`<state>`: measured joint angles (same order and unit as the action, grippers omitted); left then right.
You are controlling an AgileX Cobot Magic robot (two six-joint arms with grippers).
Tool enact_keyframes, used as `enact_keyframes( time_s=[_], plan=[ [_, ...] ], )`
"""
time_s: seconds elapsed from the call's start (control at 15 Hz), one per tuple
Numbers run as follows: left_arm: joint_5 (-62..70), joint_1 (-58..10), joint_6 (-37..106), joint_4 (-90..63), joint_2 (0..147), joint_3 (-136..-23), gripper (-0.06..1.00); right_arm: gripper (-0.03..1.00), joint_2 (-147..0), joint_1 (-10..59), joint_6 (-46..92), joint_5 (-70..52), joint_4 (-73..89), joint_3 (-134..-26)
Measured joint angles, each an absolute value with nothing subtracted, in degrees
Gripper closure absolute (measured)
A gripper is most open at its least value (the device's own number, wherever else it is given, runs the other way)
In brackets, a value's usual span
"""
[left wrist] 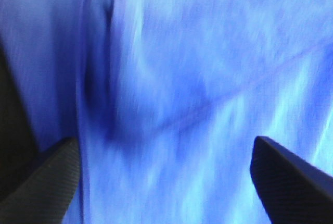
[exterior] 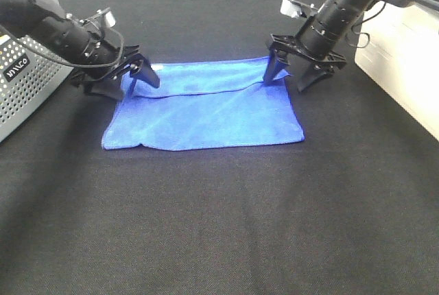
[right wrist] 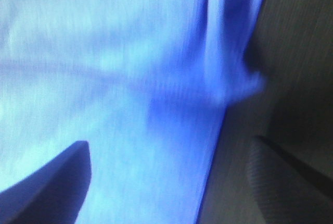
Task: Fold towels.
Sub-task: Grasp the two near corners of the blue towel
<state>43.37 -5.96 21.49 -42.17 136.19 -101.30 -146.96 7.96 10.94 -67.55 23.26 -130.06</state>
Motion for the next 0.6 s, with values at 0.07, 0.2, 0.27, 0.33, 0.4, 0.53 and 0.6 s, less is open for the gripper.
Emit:
enact_keyframes(
  time_s=[0.07, 0.2, 0.27, 0.33, 0.4, 0.53, 0.6],
  plan=[
    [43.1, -6.0, 20.0, -41.1, 134.4, -98.5, 0.1, 0.22, -147.0, 7.6, 9.3, -69.0, 23.4, -130.1],
    [39.4, -6.0, 18.9, -40.7, 128.2, -86.7, 0.1, 0.29, -145.8, 7.1, 6.9, -69.0, 23.0, -128.2],
    [37.1, -6.0, 18.7, -40.7, 125.4, -81.5, 0.1, 0.3, -143.9, 7.1, 6.8, -69.0, 22.9, -125.2],
    [35.8, -5.8, 18.7, -40.6, 123.2, -77.8, 0.1, 0.31, -141.2, 7.1, 6.9, -69.0, 22.8, -121.2],
    [35.6, -5.8, 18.9, -40.6, 121.8, -74.5, 0.1, 0.31, -138.8, 7.1, 7.2, -69.0, 22.7, -116.2],
    [36.3, -5.8, 19.5, -40.5, 121.0, -71.9, 0.1, 0.31, -133.0, 7.1, 8.6, -66.0, 23.3, -103.9],
    [36.9, -5.8, 19.5, -40.5, 121.0, -71.6, 0.1, 0.31, -130.9, 7.1, 9.9, -62.9, 24.5, -99.5]
  ],
)
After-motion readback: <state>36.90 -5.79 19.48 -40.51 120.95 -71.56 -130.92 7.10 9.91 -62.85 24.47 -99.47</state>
